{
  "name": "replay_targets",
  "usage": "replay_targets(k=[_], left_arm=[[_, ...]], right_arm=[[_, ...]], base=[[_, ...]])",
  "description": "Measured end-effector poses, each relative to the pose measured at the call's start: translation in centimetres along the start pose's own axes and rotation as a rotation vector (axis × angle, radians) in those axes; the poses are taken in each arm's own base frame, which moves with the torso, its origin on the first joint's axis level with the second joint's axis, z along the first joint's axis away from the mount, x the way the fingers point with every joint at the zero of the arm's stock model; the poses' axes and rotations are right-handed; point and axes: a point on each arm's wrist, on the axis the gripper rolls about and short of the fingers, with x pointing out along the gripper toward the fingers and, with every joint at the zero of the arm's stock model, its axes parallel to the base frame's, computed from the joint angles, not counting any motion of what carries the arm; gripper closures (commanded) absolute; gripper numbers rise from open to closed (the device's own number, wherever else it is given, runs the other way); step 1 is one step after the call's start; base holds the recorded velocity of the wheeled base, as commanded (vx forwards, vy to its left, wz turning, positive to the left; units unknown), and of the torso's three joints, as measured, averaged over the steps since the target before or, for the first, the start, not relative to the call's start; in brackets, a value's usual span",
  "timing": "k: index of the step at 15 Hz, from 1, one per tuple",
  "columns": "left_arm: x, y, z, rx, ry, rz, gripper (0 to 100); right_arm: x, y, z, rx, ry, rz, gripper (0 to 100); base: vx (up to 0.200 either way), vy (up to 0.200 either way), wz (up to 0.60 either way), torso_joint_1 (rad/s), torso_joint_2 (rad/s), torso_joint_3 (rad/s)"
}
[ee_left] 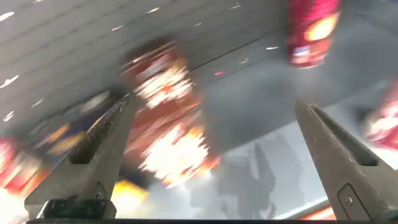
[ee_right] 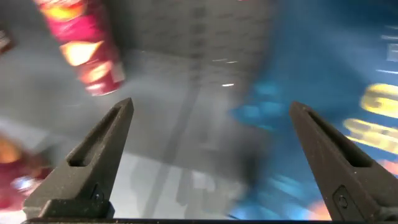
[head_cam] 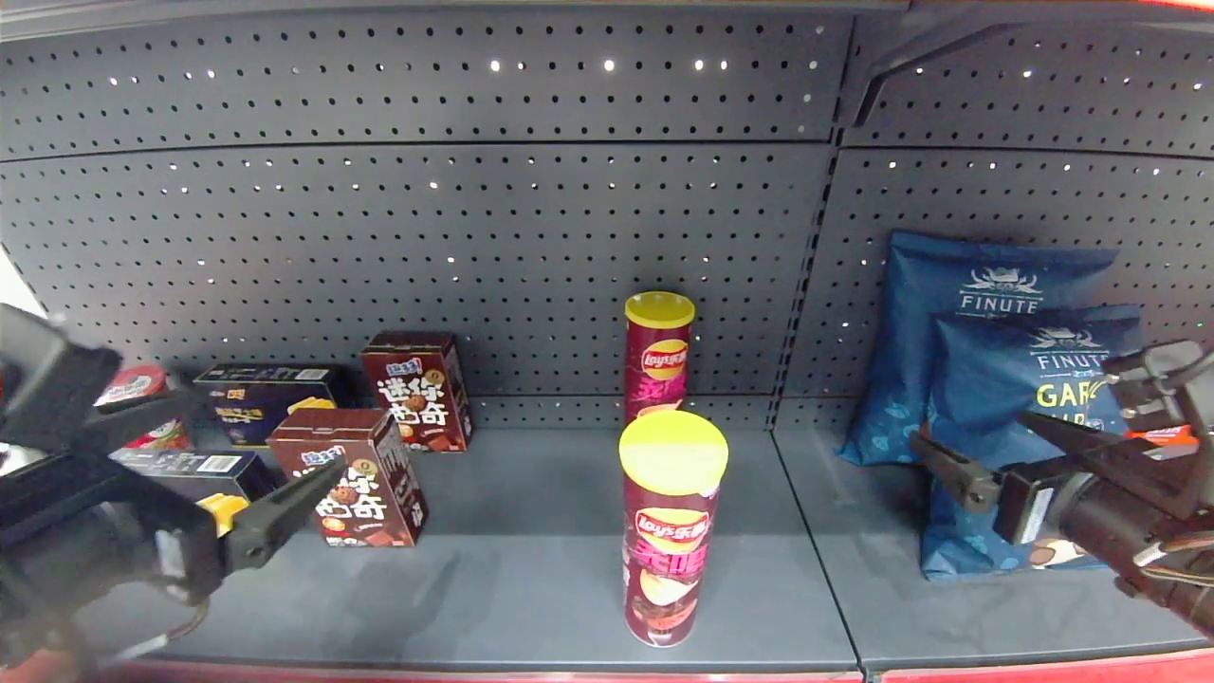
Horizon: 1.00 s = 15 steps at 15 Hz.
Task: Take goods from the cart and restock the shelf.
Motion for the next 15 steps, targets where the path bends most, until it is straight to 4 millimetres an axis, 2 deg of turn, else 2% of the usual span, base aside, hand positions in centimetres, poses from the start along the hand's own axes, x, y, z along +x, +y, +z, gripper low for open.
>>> replay_targets(k=[3, 7, 12, 15], left_arm=[[-5.1, 0.9, -3.5, -0.025, -0.044, 0.122, 0], [-9.6, 0.0, -8.2, -0.033, -0.028, 0.172, 0], [-13.2, -1.0, -11.8, -0.039, -0.074, 0.200, 0], [-13.4, -1.4, -13.4, -0.057, -0.125, 0.214, 0]], right_arm=[[-3.6, -2.9, -1.0, 0.017, -0.023, -0.145, 0], [-8.7, -4.7, -4.0, 0.033, -0.015, -0.300, 0], [-14.1, -4.3, -6.5, 0.033, 0.016, -0.353, 0], [-17.1, -3.7, -8.6, 0.005, 0.015, -0.293, 0]], base=[[0.000, 0.000, 0.00, 0.000, 0.00, 0.000], [0.000, 0.000, 0.00, 0.000, 0.00, 0.000], [0.000, 0.000, 0.00, 0.000, 0.00, 0.000], [0.000, 0.000, 0.00, 0.000, 0.00, 0.000]])
